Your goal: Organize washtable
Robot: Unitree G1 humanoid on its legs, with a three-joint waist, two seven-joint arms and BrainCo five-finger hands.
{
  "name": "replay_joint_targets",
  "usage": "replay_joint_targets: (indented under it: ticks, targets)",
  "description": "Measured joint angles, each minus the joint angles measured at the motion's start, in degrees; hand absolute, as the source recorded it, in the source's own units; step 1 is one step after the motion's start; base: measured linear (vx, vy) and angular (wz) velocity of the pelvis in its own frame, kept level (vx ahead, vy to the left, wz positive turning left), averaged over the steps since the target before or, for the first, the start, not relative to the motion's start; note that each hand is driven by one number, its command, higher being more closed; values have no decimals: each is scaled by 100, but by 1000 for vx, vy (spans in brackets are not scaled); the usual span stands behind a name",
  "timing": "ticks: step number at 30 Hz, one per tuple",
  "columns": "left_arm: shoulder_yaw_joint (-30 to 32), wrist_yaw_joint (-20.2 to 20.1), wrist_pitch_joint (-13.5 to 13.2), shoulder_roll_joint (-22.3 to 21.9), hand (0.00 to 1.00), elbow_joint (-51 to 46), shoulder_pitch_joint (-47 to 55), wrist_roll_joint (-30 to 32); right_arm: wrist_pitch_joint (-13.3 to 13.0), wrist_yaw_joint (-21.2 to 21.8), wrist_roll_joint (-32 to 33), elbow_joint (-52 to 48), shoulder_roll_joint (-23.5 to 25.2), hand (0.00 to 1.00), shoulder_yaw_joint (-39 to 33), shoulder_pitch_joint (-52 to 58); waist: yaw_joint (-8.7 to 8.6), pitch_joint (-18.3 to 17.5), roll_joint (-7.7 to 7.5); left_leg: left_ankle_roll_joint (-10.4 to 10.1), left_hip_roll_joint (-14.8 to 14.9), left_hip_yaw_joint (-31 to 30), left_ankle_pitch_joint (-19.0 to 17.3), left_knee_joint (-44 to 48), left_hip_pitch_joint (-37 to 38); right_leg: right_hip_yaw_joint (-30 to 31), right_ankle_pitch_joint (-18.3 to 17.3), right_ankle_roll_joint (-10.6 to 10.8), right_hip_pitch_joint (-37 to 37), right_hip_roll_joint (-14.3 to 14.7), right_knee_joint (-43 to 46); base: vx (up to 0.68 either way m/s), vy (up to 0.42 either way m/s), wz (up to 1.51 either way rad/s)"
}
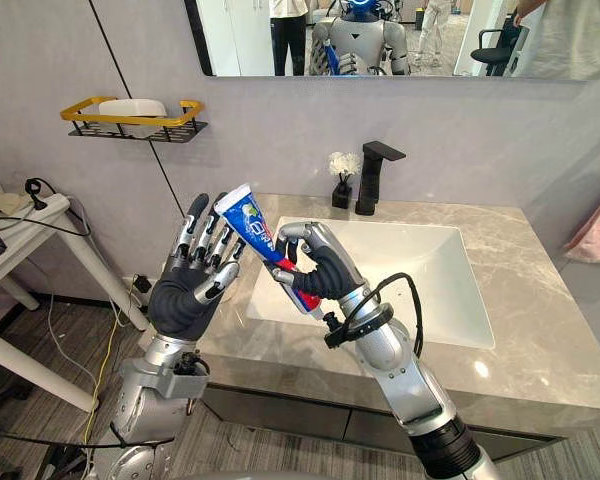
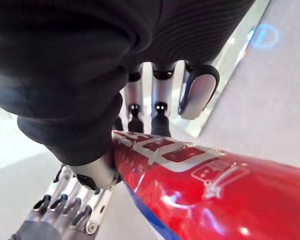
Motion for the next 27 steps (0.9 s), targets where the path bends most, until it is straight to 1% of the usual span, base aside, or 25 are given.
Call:
replay_joint_targets:
  ticks: [8,11,17,23,27]
  targets:
    - [-41,12,-15,5,0,212,-133,2,-11,-15,-51,242,-1,100,241,-123,-2,-7,-50,0,-3,23,0,-3,-2,32,24,4,-7,-1,-24,-16,-5,-1]
    - [-47,16,-15,10,0,233,-134,2,-22,-159,-118,307,-1,100,300,-123,-6,-8,-57,1,-2,34,0,-3,-1,42,27,4,-11,-1,-26,0,0,0]
    - [-42,19,-52,13,0,378,-133,2,-25,-376,-574,337,3,100,348,-83,-8,-7,-56,1,0,98,0,-12,-5,114,46,10,-52,-2,-30,-3,0,-5]
    - [55,22,-54,-9,0,435,-104,14,-26,-396,-754,342,6,100,374,96,-3,-7,-56,16,-5,101,10,-36,-2,112,48,12,-59,-9,-30,-21,-5,-1]
    - [245,6,-52,-31,0,451,-80,81,-26,-382,-863,343,4,100,409,153,-2,-5,-57,27,-10,95,47,-109,18,105,48,12,-67,-13,-29,-8,-3,0]
